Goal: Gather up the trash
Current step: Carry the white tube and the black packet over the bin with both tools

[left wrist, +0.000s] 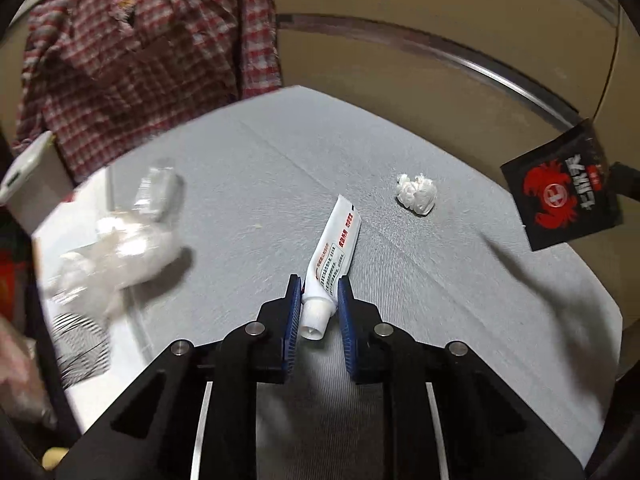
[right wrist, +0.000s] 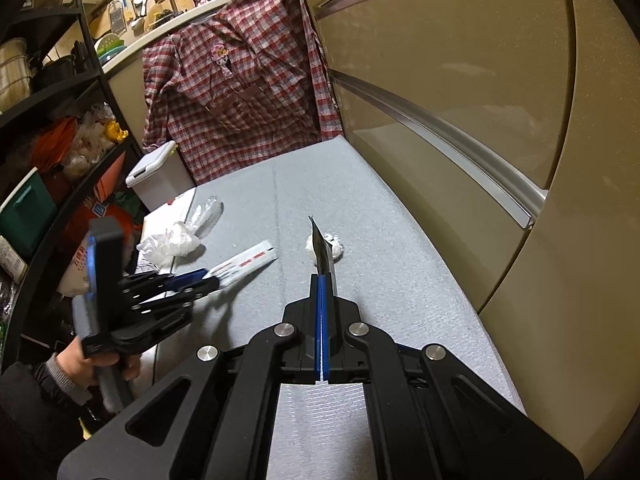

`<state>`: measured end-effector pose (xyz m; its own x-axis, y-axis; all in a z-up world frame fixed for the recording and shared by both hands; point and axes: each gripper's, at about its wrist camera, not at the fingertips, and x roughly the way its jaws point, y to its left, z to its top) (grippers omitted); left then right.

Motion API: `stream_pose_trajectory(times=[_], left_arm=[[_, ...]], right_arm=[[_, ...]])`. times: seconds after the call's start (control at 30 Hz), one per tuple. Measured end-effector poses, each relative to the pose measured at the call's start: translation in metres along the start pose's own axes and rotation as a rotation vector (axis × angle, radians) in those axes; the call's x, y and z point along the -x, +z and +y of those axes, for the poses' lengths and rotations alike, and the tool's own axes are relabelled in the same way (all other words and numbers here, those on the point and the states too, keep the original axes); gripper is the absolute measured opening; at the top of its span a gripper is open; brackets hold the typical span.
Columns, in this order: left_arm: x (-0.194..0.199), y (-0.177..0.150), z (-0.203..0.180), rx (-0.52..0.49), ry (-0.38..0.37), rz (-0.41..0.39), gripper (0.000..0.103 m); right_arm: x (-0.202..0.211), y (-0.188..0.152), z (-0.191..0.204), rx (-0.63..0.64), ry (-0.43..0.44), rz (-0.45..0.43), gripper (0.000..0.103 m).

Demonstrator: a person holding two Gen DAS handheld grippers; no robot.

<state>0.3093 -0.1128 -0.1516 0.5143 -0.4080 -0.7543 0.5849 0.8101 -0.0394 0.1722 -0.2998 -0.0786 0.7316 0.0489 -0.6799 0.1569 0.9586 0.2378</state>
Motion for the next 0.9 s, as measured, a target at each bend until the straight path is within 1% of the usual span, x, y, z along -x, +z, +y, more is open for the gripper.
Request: stream_pose_trajectory(times=[0.1,0.23,0.37,0.57,0.7,0.9], left_arm=[[0.029,-0.003,0.002,0.016,0.039,-0.022,0.019],[0.077,-0.014,0.000,0.055,0.100,-0.055,0.019],[0.124,-0.029,0.000,0.096,0.165,-0.079,0.019],[0.179,-0.045,0.005,0.127,0.265,-0.100,0.019],[0.216,-0.063,0.015,0.169,0.348,-0.109,0.019],[0.252,-0.091,0.033,0.247,0.449,-0.104,0.019]], right_arm=[[0.006,-0.001,0.007,0.007,0.019,-0.008,0.000],[0.014,-0.005,0.022,0.018,0.049,-0.013,0.000],[0.023,-0.009,0.044,0.043,0.093,-0.020,0.000],[0.039,-0.017,0.093,0.118,0.190,-0.031,0.000],[0.047,-0.021,0.126,0.156,0.251,-0.031,0.000],[0.055,-0.031,0.178,0.221,0.340,-0.018,0.000]])
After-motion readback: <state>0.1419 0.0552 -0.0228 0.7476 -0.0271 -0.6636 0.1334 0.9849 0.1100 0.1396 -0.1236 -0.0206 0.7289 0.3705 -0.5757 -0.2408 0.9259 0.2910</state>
